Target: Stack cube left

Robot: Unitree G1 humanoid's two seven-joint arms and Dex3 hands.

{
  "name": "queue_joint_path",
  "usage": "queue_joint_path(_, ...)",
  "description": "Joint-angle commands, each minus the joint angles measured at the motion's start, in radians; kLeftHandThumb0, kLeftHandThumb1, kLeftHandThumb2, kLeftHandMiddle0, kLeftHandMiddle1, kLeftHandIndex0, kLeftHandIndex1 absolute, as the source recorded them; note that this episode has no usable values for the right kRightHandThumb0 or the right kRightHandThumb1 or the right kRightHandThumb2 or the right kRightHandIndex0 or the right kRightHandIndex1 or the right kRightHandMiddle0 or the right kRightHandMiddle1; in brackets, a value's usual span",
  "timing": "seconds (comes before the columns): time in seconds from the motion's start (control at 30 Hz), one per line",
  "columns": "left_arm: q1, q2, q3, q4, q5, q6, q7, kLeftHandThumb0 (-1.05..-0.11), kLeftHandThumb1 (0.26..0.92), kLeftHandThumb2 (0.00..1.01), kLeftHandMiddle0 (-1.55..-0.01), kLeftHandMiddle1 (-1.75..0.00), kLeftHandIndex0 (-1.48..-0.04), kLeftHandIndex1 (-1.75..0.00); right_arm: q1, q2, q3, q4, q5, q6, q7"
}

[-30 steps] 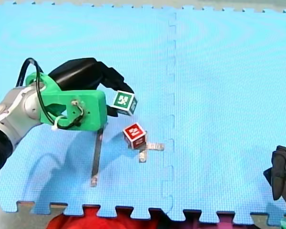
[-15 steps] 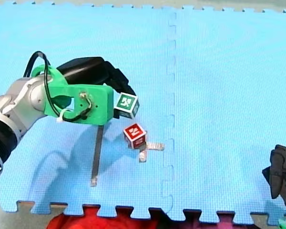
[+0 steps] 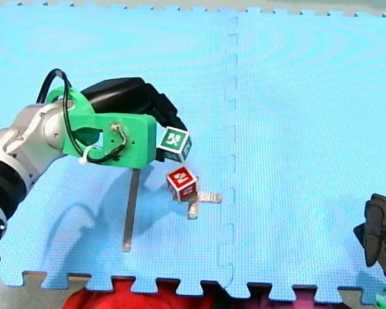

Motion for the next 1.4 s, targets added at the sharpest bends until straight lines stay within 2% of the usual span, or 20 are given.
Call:
queue_joint_path(0.0, -0.006, 0.002, -0.001, -0.002, -0.003, -0.004, -0.003, -0.503, 0.761, 0.01, -1.05, -1.75, -1.32, 0.00, 0.001, -0.001, -0.001, -0.006, 0.000, 0.006, -0.005)
queue_joint_path(0.17, -0.005, -0.001, 0.001, -0.006, -0.007, -0.006, -0.014, -0.502, 0.764, 0.00, -1.05, -1.75, -1.32, 0.00, 0.004, -0.001, -0.001, -0.018, -0.006, 0.019, -0.013)
queue_joint_path(0.4, 0.005, -0.006, 0.002, -0.005, -0.015, -0.006, -0.031, -0.501, 0.766, 0.00, -1.06, -1.75, -1.32, 0.00, 0.006, -0.003, 0.001, -0.024, -0.009, 0.025, -0.019)
queue_joint_path(0.67, 0.010, -0.014, -0.010, 0.006, -0.007, -0.018, -0.031, -0.501, 0.769, 0.00, -1.06, -1.75, -1.31, 0.00, 0.007, -0.002, 0.003, -0.030, -0.010, 0.027, -0.023)
queue_joint_path(1.0, 0.015, -0.021, -0.008, 0.008, -0.014, -0.021, -0.046, -0.503, 0.771, 0.00, -1.04, -1.75, -1.31, 0.00, 0.016, -0.003, 0.003, -0.048, -0.009, 0.031, -0.022)
queue_joint_path(1.37, 0.032, -0.025, -0.011, -0.006, -0.013, -0.012, -0.043, -0.504, 0.774, 0.00, -1.03, -1.75, -1.32, 0.00, 0.018, -0.007, 0.002, -0.047, -0.008, 0.026, -0.023)
